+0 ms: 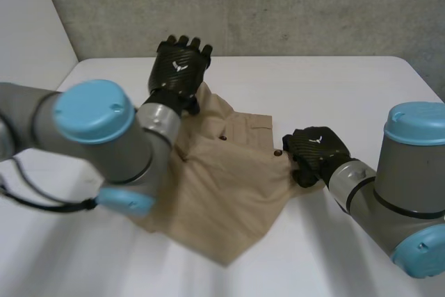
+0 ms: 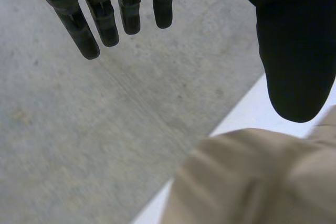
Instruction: Fold the shorts.
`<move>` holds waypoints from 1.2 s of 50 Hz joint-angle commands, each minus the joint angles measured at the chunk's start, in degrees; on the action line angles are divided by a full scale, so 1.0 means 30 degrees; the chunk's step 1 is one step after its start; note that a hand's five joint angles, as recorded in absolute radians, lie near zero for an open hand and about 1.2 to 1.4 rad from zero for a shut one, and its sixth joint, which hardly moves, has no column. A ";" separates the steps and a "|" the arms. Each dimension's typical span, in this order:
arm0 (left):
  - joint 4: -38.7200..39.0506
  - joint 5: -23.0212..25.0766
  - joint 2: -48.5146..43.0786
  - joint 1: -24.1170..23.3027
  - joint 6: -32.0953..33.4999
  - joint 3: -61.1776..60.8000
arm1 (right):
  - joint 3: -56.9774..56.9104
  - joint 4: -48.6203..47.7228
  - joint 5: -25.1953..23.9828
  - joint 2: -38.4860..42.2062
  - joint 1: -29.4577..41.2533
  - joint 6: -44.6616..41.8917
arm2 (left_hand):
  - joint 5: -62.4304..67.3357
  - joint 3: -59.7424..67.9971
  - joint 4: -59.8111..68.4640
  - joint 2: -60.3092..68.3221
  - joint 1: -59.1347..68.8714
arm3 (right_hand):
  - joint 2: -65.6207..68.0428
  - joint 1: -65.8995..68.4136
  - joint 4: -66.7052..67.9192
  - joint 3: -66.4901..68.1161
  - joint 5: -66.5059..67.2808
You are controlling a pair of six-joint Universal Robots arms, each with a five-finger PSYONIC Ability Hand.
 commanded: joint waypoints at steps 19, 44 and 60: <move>-0.6848 -0.1399 0.6976 -0.1461 -0.9012 -1.1162 | -0.0462 -0.0121 0.0543 -0.0233 0.1026 0.0259 | 0.8133 0.7791 0.7943 0.7872 0.8099 | 0.4298 0.8360 0.3911 0.3686 0.4932; -0.3215 -0.1516 0.2932 -0.1490 -0.7079 -1.0548 | -0.0199 -0.0151 0.0543 -0.0468 0.0996 0.0259 | 1.1040 1.0697 1.0850 1.0778 1.1005 | 0.4298 0.8360 0.3911 0.3686 0.4932; -0.2774 -0.1545 0.6148 -0.1227 -0.4092 -0.9787 | -0.0491 0.0580 0.0572 -0.2486 0.0703 -0.1670 | 2.1975 2.1633 2.1785 2.1714 2.1941 | 0.4298 0.8360 0.3911 0.3686 0.4932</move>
